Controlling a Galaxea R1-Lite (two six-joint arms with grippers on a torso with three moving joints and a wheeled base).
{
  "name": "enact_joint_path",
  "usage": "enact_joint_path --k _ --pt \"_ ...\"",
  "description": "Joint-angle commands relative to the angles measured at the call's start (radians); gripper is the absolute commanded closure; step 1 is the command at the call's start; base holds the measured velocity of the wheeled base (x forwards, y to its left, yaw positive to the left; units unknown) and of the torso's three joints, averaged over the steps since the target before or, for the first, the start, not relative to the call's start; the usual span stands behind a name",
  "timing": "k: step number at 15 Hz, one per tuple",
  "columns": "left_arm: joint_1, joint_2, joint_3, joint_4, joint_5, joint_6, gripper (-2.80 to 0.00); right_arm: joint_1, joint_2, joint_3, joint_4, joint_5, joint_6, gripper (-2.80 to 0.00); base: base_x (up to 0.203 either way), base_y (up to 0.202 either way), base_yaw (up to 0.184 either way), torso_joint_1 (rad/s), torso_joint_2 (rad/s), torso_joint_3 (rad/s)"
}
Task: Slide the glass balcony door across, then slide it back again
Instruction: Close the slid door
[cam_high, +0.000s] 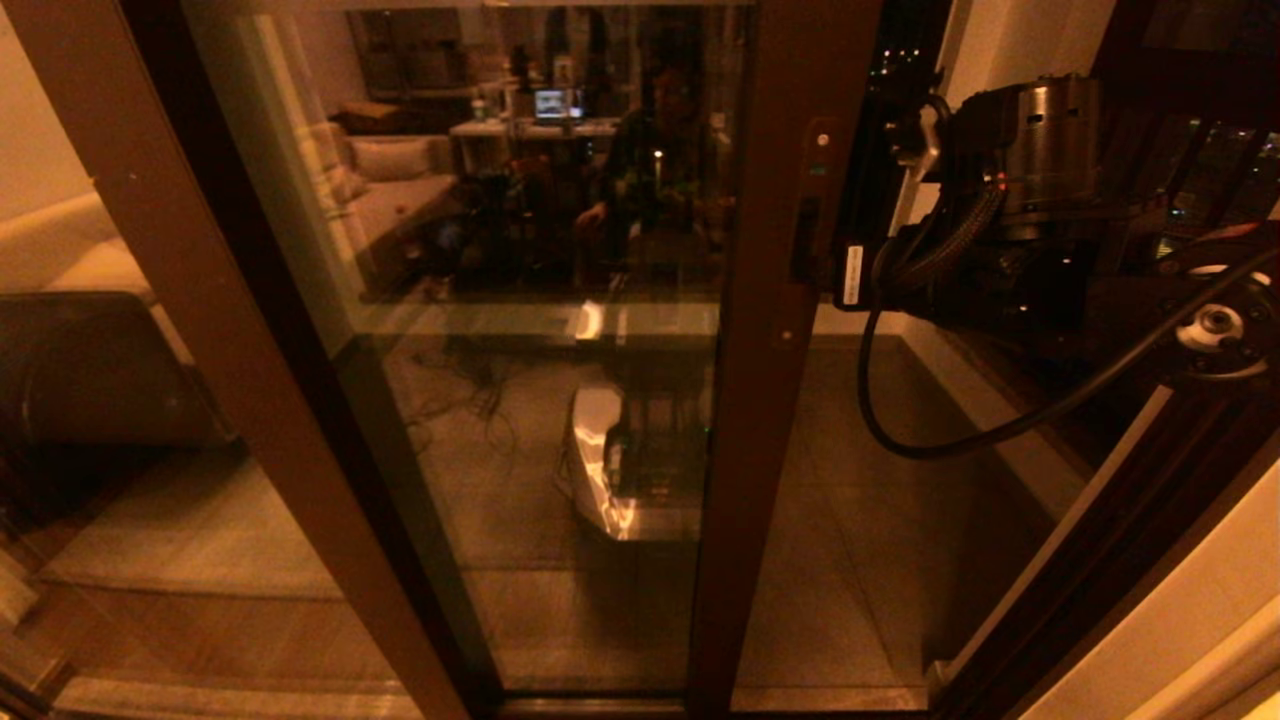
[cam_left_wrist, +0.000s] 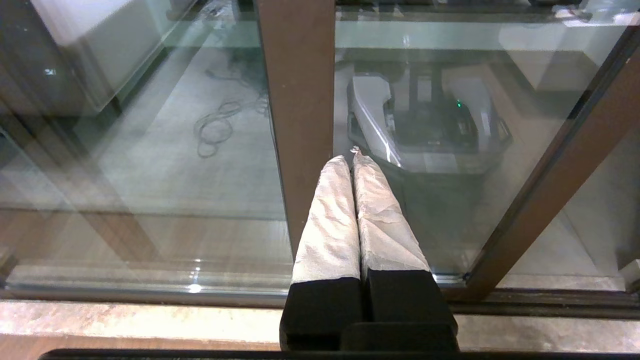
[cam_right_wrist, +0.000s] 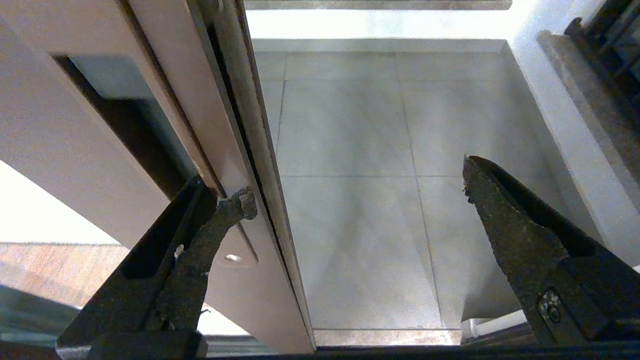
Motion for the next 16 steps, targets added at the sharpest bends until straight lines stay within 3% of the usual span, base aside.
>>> enact_joint_path --k 1,12,16 --pt "0.000 -0.002 0.000 0.000 0.000 0.000 0.00 -0.007 -0.006 -0.001 -0.010 0.006 0.002 -2.80 0.000 0.000 0.000 0.000 0.00 0.000" --pt "0.000 -0.002 0.000 -0.001 0.000 0.000 0.00 -0.084 0.016 -0.005 -0.024 0.007 -0.016 -2.80 0.000 0.000 0.000 0.000 0.00 0.000" --pt "0.000 -0.002 0.000 0.000 0.000 0.000 0.00 -0.070 -0.014 0.028 -0.045 0.009 -0.015 -2.80 0.000 0.000 0.000 0.000 0.00 0.000"
